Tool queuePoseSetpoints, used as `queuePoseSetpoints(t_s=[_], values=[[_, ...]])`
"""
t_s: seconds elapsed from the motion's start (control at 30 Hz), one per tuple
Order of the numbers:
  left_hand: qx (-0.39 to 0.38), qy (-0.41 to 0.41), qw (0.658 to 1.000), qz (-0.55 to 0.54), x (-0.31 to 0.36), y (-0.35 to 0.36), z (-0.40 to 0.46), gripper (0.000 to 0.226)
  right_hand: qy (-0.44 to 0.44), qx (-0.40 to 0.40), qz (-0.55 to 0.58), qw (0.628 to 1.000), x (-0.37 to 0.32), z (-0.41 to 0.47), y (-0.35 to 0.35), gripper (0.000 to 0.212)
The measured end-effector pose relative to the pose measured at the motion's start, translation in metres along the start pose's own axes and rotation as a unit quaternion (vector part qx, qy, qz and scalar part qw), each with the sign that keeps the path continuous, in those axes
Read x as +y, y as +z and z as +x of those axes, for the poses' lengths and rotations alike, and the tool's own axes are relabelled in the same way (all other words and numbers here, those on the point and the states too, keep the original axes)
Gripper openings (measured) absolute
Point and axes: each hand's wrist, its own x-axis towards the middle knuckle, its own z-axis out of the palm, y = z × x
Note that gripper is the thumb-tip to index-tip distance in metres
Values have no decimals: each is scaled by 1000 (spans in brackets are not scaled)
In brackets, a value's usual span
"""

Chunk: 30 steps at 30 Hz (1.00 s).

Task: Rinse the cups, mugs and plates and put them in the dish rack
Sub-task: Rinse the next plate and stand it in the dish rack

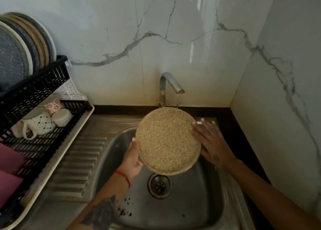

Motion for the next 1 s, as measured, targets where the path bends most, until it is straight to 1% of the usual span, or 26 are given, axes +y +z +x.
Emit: queuePoseSetpoints(t_s=[0.1,0.17,0.27,0.33,0.37,0.4,0.47,0.5,0.57,0.63,0.7,0.73,0.8,0.83,0.87,0.9,0.93,0.97,1.0], values=[[31,-69,997,-14,-16,-1,2,41,-14,38,118,992,-10,17,-28,54],[42,-129,988,-70,-26,0,3,39,-11,41,165,985,-18,31,-45,44],[16,-193,974,-121,-37,5,-1,48,32,0,232,972,-28,51,-60,33],[-26,-225,965,-134,-39,4,-5,64,53,-9,272,961,-26,60,-59,27],[-52,-216,967,-121,-39,4,-6,73,68,-15,290,955,-21,64,-57,24],[-76,-187,976,-77,-35,5,-8,80,89,-23,305,948,-15,66,-54,22],[-115,-90,989,29,-25,4,-13,92,145,-44,328,932,-1,69,-47,21],[-140,-34,987,67,-17,4,-14,92,174,-51,343,922,6,70,-42,22],[-181,46,972,143,-3,3,-16,74,213,-60,388,895,15,73,-34,25],[-179,75,964,183,6,7,-17,50,225,-62,410,882,12,81,-33,36],[-173,91,965,176,10,14,-18,37,196,-52,393,897,-2,98,-35,47],[-182,97,964,170,11,20,-18,36,159,-47,369,914,-14,107,-36,46],[-199,108,961,162,15,31,-21,45,49,-41,302,951,-44,121,-33,29],[-197,111,962,156,17,34,-21,53,-4,-34,262,965,-58,127,-31,25],[-192,112,964,146,19,36,-20,59,-39,-26,231,972,-66,131,-29,25],[-186,112,967,133,22,36,-19,62,-53,-16,220,974,-68,135,-27,27],[-183,109,970,119,23,35,-18,61,-44,-1,235,971,-66,138,-27,27],[-181,103,972,106,25,33,-16,56,-15,23,272,962,-60,140,-28,26],[-175,96,975,93,26,31,-16,49,37,48,322,945,-52,140,-29,25]])
